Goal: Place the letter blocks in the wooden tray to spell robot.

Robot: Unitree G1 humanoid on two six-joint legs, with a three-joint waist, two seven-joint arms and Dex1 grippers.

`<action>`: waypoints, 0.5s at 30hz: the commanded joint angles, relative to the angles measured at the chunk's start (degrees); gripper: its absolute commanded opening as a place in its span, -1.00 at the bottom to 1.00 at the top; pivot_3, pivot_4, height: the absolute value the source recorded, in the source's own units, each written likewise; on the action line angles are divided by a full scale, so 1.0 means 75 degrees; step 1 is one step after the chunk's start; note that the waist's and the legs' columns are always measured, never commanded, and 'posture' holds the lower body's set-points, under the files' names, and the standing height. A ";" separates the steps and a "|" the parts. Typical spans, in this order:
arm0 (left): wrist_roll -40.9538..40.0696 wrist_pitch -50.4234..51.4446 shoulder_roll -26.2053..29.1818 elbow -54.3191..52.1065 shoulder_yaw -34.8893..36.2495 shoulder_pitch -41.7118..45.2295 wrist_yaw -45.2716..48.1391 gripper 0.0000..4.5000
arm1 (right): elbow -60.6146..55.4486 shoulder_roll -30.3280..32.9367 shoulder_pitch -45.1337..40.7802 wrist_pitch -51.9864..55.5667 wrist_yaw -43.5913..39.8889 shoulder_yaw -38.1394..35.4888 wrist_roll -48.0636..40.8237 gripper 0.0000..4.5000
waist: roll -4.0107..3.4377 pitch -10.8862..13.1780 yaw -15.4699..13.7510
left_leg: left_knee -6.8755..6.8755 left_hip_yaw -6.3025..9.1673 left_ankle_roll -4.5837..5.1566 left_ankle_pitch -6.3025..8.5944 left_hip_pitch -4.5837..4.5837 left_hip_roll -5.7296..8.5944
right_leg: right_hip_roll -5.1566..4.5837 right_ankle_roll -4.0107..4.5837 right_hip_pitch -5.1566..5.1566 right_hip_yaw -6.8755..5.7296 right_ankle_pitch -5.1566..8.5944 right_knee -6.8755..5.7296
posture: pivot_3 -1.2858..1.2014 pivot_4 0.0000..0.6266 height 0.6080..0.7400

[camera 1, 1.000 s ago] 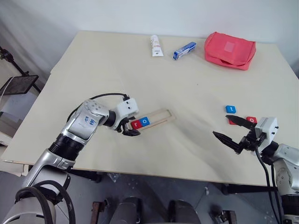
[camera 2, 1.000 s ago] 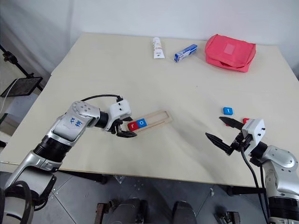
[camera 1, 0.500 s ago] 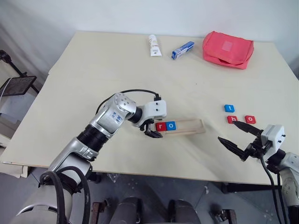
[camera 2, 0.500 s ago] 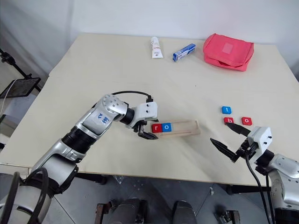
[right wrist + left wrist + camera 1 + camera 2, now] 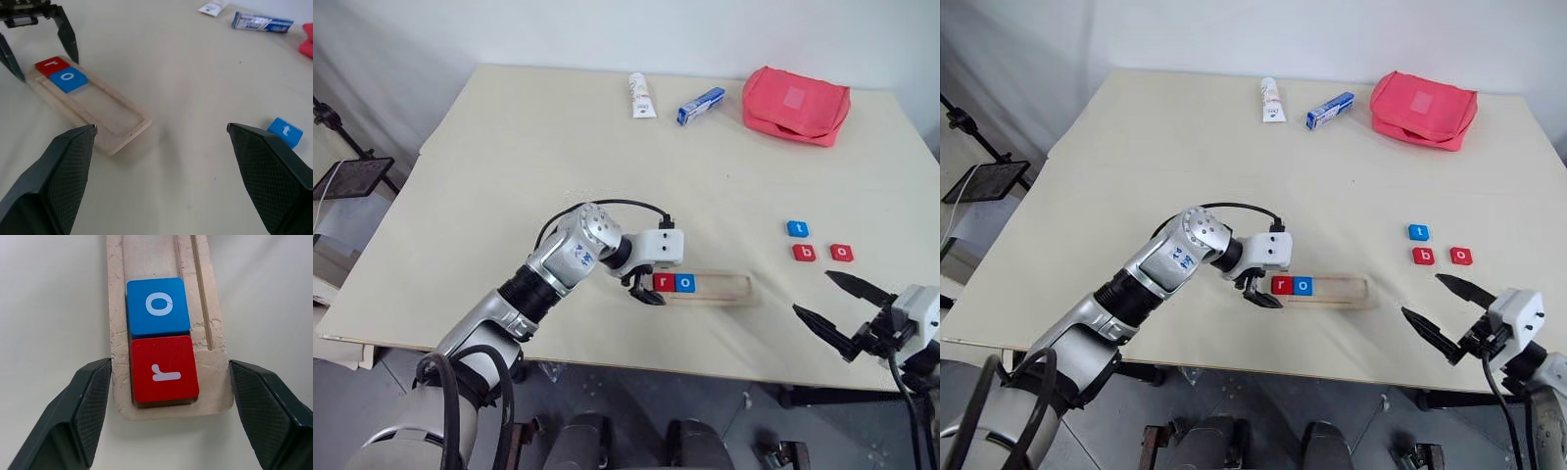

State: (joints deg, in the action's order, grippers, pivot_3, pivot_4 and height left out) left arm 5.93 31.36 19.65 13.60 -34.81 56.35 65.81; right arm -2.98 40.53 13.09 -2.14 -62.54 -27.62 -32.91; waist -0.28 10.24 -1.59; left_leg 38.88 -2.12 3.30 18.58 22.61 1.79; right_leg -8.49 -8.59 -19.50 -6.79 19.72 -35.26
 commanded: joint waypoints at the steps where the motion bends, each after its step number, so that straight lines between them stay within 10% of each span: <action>1: 0.0053 0.0110 -0.0065 -0.0468 -0.0032 -0.0050 0.0053 0.94 | -0.0233 0.0262 0.0206 0.0070 -0.0297 -0.0346 -0.0182 1.00 | 0.0000 0.0000 0.0002 | 0.0000 -0.0001 0.0000 0.0000 0.0000 0.0000 | 0.0000 0.0000 0.0001 0.0001 0.0000 0.0006 | 0.03 -0.52 1.00; 15: -0.0759 -0.0616 0.0686 -0.0916 0.1688 -0.0558 -0.0096 0.98 | -0.0118 0.0388 -0.0035 0.0212 -0.0242 -0.0637 -0.0194 1.00 | -0.0002 -0.0001 0.0021 | 0.0012 0.0000 0.0000 0.0000 0.0009 -0.0005 | 0.0001 0.0000 0.0001 -0.0001 0.0000 0.0017 | 0.03 -0.52 1.00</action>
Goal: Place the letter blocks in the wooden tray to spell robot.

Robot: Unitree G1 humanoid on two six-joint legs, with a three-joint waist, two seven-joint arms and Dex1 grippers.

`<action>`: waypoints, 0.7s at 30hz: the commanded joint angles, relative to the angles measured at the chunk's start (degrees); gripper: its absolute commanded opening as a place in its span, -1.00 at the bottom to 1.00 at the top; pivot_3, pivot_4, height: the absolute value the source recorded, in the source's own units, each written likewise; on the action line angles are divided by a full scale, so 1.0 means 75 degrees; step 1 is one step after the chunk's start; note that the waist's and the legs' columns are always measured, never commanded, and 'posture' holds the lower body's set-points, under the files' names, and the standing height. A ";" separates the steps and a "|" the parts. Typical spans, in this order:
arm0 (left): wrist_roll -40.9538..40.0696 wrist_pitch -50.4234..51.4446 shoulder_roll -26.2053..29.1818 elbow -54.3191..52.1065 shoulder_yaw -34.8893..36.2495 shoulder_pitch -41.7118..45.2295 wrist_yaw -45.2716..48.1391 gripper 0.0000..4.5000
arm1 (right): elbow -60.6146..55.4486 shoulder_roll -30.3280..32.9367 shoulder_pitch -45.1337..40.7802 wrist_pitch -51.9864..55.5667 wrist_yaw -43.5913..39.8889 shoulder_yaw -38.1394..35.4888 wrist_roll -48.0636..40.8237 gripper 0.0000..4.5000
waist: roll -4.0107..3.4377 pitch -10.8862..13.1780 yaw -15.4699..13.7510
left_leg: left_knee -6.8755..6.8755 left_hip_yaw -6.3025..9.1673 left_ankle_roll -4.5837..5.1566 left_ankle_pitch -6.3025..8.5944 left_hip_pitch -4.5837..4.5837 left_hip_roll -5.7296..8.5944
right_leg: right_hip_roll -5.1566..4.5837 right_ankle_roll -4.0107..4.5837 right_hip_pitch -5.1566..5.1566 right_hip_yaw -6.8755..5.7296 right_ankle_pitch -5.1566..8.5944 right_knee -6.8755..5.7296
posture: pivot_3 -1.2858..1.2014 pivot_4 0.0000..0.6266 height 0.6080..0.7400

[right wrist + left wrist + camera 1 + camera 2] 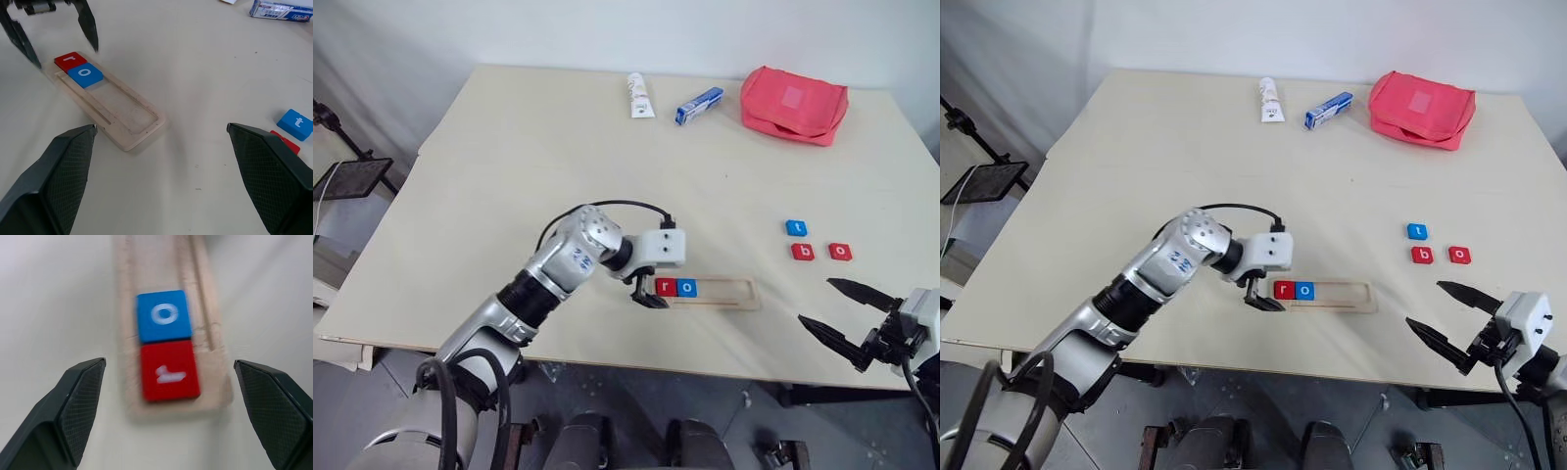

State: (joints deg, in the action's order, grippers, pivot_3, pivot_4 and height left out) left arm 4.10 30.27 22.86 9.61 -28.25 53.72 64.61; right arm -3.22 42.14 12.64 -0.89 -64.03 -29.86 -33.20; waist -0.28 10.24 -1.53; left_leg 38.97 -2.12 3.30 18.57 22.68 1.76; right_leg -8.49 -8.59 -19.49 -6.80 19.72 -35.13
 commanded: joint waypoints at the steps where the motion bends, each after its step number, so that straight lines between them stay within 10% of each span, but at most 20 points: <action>1: -0.0666 -0.0615 0.0364 -0.0427 0.1048 -0.0323 0.0070 0.98 | -0.0067 0.0186 0.0028 0.0062 -0.0046 -0.0362 -0.0147 1.00 | -0.0001 0.0000 0.0012 | 0.0000 0.0000 0.0000 0.0000 -0.0002 -0.0001 | 0.0000 0.0000 0.0000 0.0001 0.0000 0.0000 | 0.03 -0.52 1.00; 12: -0.3492 -0.2557 0.0439 -0.0857 0.4016 -0.2576 0.0681 0.98 | 0.0446 0.0060 -0.0654 0.1348 0.2079 -0.0642 0.0283 1.00 | -0.0002 -0.0001 0.0003 | 0.0010 0.0011 0.0001 0.0001 -0.0007 0.0004 | -0.0006 0.0001 0.0002 0.0002 0.0000 -0.0028 | 0.03 -0.52 1.00; 21: -0.3460 -0.4547 0.0525 0.0099 0.3882 -0.3762 0.1689 0.98 | 0.0536 0.0387 -0.1051 0.2638 0.3083 -0.0522 0.0483 1.00 | -0.0004 -0.0002 0.0020 | 0.0002 -0.0004 0.0002 0.0002 -0.0026 0.0004 | -0.0007 0.0001 0.0003 0.0004 0.0000 -0.0040 | 0.03 -0.52 1.00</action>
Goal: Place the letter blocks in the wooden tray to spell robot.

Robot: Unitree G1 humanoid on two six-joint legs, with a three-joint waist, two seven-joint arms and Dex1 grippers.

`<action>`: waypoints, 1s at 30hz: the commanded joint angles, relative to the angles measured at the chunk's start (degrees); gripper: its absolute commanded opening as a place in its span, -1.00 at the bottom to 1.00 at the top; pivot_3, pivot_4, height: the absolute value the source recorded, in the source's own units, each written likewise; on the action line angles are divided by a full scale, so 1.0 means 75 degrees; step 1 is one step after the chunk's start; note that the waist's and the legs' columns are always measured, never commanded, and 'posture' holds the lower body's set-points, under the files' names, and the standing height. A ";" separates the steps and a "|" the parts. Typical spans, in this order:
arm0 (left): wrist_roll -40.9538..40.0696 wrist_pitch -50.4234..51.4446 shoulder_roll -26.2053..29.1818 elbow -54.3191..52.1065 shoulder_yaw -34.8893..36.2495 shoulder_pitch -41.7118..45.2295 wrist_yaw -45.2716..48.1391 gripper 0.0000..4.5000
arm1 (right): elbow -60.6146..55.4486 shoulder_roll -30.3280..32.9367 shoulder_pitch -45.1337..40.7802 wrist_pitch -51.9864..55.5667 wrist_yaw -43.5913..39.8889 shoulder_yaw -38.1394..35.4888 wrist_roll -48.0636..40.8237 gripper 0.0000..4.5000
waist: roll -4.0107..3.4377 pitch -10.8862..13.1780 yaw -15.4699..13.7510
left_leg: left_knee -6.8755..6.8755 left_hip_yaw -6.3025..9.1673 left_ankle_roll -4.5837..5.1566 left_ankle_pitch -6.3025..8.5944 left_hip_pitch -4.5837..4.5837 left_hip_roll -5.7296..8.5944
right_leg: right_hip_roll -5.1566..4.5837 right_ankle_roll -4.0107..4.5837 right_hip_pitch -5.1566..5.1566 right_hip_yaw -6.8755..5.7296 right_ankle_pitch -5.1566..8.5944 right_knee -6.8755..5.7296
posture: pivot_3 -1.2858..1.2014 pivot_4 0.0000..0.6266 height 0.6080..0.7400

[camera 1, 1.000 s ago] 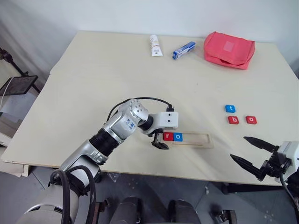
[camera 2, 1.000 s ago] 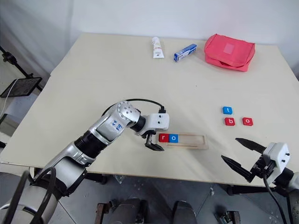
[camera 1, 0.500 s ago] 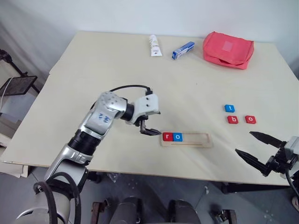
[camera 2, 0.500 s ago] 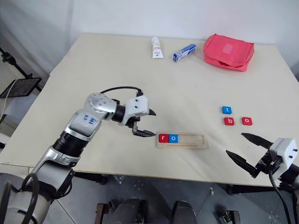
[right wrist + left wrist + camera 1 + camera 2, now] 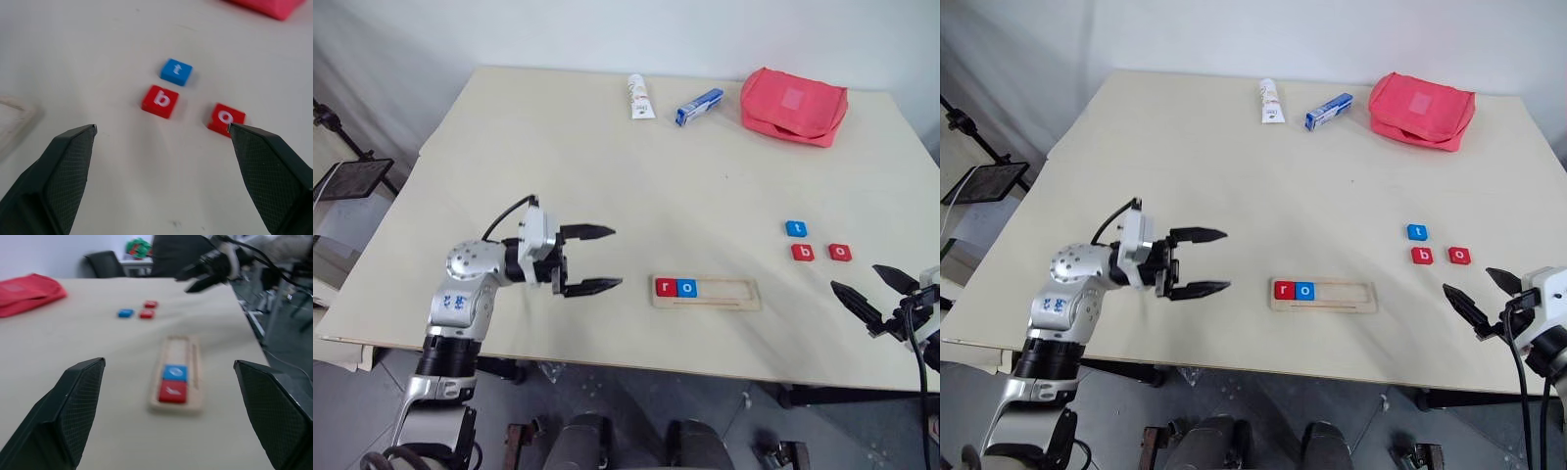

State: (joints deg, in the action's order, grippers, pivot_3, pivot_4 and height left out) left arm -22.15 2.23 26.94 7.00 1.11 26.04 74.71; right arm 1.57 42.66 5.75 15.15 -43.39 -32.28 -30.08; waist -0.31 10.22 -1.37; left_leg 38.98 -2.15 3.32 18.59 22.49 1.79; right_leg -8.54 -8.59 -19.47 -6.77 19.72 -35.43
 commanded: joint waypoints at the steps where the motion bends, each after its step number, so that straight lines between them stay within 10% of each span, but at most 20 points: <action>1: 0.0057 -0.0983 -0.0038 0.0617 -0.0077 -0.0088 0.0420 0.98 | -0.0135 0.0354 -0.0148 0.0627 0.0382 -0.0207 0.0065 1.00 | -0.0001 0.0000 0.0000 | 0.0002 -0.0002 0.0000 0.0000 -0.0002 -0.0001 | 0.0001 0.0000 0.0001 0.0000 0.0000 -0.0002 | 0.03 -0.52 1.00; 30: -0.0062 -0.2113 -0.0432 0.1378 -0.0302 0.0038 0.0701 0.98 | -0.0724 0.0778 -0.0459 0.2030 0.0060 -0.0238 -0.0107 1.00 | -0.0001 0.0000 0.0004 | 0.0002 -0.0009 0.0004 0.0002 -0.0006 -0.0002 | -0.0002 0.0000 0.0002 0.0000 0.0000 -0.0005 | 0.03 -0.52 1.00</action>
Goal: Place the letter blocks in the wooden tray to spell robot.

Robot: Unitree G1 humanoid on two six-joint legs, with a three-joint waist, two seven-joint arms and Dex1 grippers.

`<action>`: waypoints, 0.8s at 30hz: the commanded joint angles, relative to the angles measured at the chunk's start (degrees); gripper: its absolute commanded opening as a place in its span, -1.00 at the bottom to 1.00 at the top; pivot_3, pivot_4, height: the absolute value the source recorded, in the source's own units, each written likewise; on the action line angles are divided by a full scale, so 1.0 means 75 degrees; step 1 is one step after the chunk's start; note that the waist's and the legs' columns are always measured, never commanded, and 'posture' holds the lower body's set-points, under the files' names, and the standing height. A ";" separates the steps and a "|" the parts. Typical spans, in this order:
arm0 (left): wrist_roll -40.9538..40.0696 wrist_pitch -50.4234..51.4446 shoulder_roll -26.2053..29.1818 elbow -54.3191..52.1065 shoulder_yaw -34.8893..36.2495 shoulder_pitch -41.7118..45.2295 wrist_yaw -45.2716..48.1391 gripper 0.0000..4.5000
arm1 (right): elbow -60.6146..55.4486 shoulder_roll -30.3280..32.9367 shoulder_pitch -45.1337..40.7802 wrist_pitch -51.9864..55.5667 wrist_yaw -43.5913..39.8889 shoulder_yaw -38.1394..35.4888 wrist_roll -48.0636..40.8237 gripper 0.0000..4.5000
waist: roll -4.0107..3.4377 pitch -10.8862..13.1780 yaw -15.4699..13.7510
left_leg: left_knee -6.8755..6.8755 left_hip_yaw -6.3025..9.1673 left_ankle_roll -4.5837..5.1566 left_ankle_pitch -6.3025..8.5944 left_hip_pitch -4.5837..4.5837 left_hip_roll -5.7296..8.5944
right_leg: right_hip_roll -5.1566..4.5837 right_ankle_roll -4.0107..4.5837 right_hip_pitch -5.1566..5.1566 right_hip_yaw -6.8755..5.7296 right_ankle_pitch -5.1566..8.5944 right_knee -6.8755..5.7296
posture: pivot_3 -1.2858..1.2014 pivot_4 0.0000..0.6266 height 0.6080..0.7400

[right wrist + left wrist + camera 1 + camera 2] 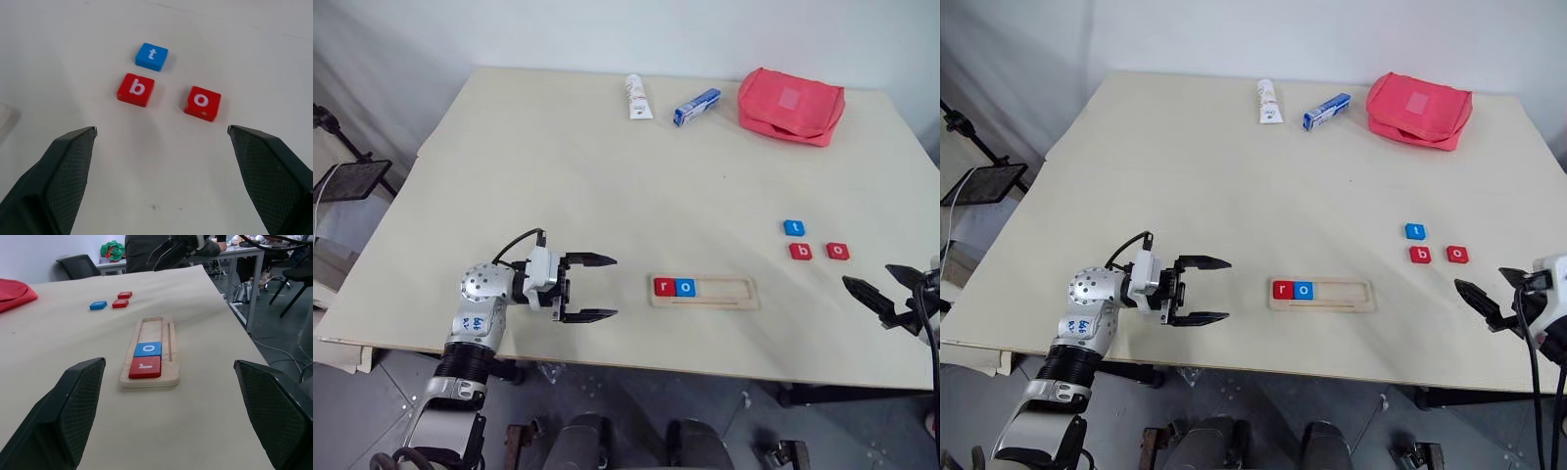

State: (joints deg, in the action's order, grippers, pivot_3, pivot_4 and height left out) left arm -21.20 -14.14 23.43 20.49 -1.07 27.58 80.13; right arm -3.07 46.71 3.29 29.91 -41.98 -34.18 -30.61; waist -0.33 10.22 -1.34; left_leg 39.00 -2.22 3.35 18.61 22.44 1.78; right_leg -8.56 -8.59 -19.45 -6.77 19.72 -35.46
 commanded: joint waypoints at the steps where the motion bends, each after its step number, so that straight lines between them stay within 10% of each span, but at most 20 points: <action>1: -0.0196 0.0103 0.0037 -0.0510 -0.0010 -0.0222 -0.0052 0.98 | -0.0069 0.0274 -0.0170 0.0079 -0.0165 0.0031 -0.0011 1.00 | 0.0000 0.0000 0.0000 | 0.0000 0.0000 0.0000 0.0000 0.0001 0.0000 | 0.0000 0.0000 0.0000 0.0000 0.0000 0.0001 | 0.03 -0.52 1.00; 24: -0.0215 0.0356 -0.0125 -0.1581 -0.0266 -0.0867 -0.0715 0.98 | 0.1955 -0.0640 -0.2712 -0.0365 0.0671 0.2053 0.1091 1.00 | 0.0000 0.0000 0.0009 | 0.0001 0.0006 0.0000 0.0001 0.0004 0.0001 | 0.0000 0.0000 0.0000 0.0000 0.0000 0.0003 | 0.03 -0.52 1.00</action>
State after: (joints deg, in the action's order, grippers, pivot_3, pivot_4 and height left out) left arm -22.10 -11.52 22.85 11.50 -2.65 21.68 75.50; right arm 9.43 42.40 -15.74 29.58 -38.20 -18.90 -23.75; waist -0.32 10.22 -1.27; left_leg 39.01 -2.18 3.35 18.61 22.46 1.78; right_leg -8.56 -8.59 -19.44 -6.77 19.72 -35.43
